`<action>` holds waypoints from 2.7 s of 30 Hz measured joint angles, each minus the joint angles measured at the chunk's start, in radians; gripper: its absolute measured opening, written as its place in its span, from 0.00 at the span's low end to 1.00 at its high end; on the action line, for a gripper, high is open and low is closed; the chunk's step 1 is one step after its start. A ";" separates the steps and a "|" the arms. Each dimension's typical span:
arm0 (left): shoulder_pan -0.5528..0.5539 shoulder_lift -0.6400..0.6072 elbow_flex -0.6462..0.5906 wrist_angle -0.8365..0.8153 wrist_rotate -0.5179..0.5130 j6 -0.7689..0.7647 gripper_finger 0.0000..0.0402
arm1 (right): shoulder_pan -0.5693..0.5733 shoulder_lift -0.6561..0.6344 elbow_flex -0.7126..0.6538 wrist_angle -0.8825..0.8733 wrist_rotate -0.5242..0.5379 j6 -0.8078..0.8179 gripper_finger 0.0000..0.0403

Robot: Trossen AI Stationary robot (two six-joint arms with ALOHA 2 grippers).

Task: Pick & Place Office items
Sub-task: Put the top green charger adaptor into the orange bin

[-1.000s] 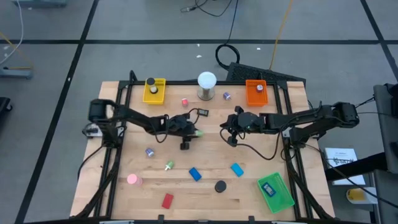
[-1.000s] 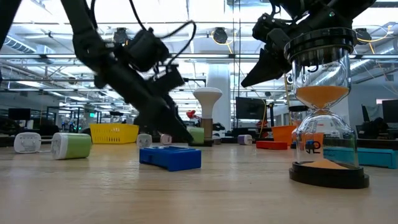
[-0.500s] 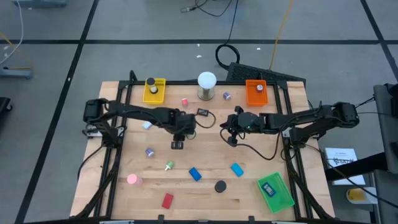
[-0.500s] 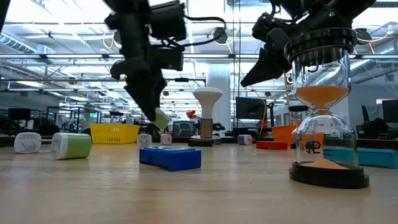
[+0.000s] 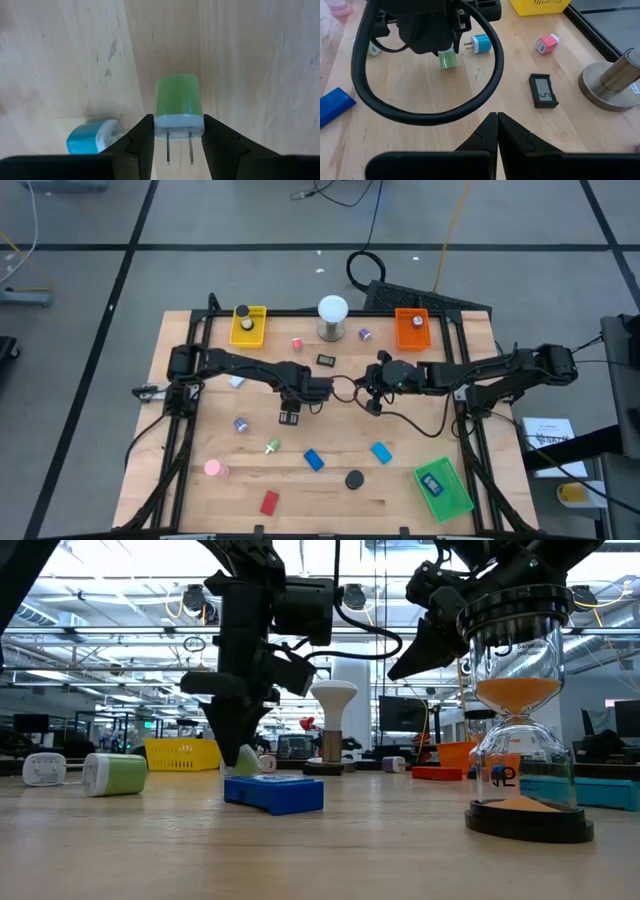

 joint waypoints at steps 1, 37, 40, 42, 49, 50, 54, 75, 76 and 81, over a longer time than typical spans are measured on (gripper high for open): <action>0.000 0.001 0.000 -0.004 0.000 -0.004 0.34 | 0.000 0.000 0.000 0.000 0.000 -0.002 0.01; -0.056 -0.003 0.102 -0.320 -0.220 0.011 0.19 | 0.000 0.000 0.000 0.005 -0.002 -0.012 0.01; -0.077 -0.003 0.111 -0.354 -0.218 0.004 0.13 | 0.000 0.000 0.000 0.005 -0.001 -0.012 0.01; -0.089 -0.003 0.108 -0.355 -0.217 -0.029 0.10 | 0.000 0.000 0.000 0.004 -0.002 -0.012 0.01; -0.080 -0.144 -0.126 -0.134 -0.161 -0.117 0.09 | 0.025 0.000 0.000 -0.010 0.000 -0.014 0.01; -0.074 -0.189 -0.191 -0.066 -0.142 -0.119 0.09 | 0.030 0.000 0.000 -0.010 0.000 -0.018 0.01; -0.039 -0.386 -0.446 0.191 -0.112 -0.125 0.09 | 0.042 0.000 0.000 -0.004 -0.002 -0.032 0.01; 0.076 -0.541 -0.849 0.925 -0.059 0.011 0.46 | 0.041 0.000 0.000 0.006 0.001 -0.049 0.01; 0.074 -0.541 -0.849 0.926 -0.059 0.011 0.43 | 0.041 0.000 0.000 0.008 0.001 -0.049 0.01; 0.054 -0.541 -0.849 0.938 -0.058 0.014 0.27 | 0.041 0.000 0.000 0.014 0.001 -0.049 0.01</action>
